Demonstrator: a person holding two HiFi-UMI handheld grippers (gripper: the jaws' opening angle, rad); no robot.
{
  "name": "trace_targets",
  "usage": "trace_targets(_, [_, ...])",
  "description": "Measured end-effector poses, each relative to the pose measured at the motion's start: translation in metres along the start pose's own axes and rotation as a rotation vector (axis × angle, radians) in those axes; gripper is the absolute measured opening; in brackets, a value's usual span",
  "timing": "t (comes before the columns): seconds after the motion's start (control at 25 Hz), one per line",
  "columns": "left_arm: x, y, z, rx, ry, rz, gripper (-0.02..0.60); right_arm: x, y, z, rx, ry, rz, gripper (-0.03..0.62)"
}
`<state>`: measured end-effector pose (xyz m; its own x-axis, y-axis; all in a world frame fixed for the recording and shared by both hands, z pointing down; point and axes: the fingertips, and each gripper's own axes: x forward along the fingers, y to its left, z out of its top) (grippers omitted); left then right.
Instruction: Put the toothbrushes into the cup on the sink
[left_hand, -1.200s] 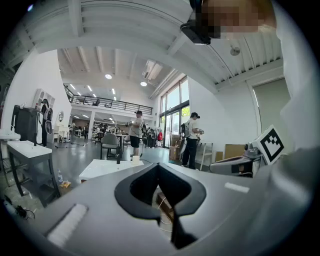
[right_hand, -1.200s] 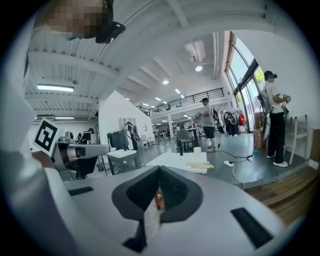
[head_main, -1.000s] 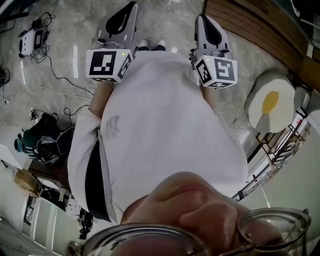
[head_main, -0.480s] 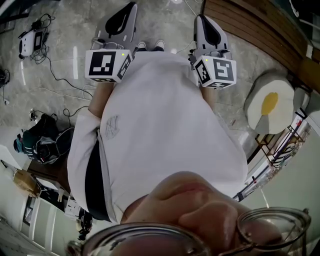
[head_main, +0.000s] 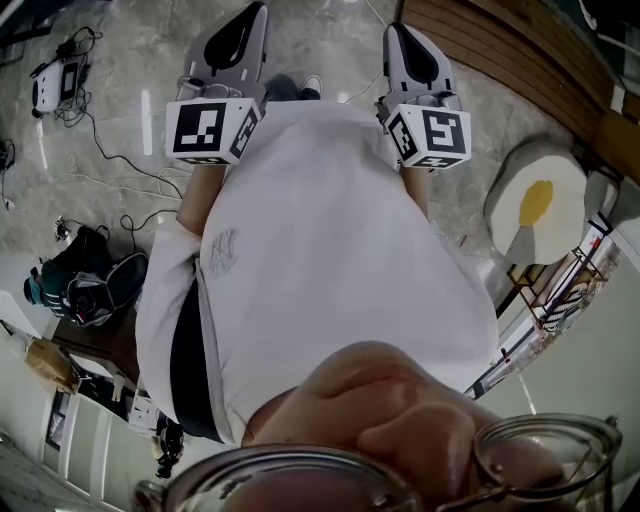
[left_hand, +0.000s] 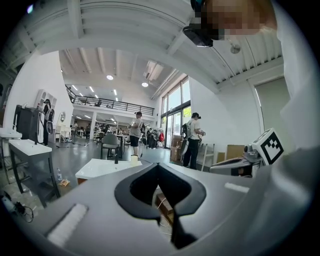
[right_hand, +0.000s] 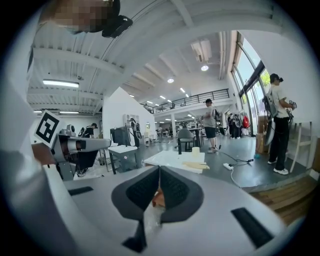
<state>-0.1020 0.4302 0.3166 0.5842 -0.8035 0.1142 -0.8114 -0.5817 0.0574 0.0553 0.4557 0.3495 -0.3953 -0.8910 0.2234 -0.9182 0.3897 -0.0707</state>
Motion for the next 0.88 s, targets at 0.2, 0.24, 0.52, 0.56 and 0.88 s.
trace_targets(0.2, [0.005,-0.006,-0.004,-0.004,0.01,-0.002,0.006,-0.001,-0.011,-0.005,-0.018,0.036,-0.015,0.012])
trace_targets(0.24, [0.007,-0.006,-0.004,-0.005,0.011,-0.002,0.006,-0.001,-0.014,-0.007,-0.017,0.041,-0.022,0.011])
trace_targets(0.52, [0.021,0.016,-0.004,-0.016,0.017,-0.001,0.006,0.021,-0.017,-0.009,-0.006,0.065,-0.034,0.011])
trace_targets(0.56, [0.025,0.02,-0.004,-0.017,0.018,-0.004,0.006,0.027,-0.018,-0.009,-0.007,0.071,-0.035,0.011])
trace_targets(0.88, [0.063,0.068,0.008,-0.018,0.019,-0.027,0.006,0.083,-0.023,0.011,-0.026,0.079,-0.049,0.011])
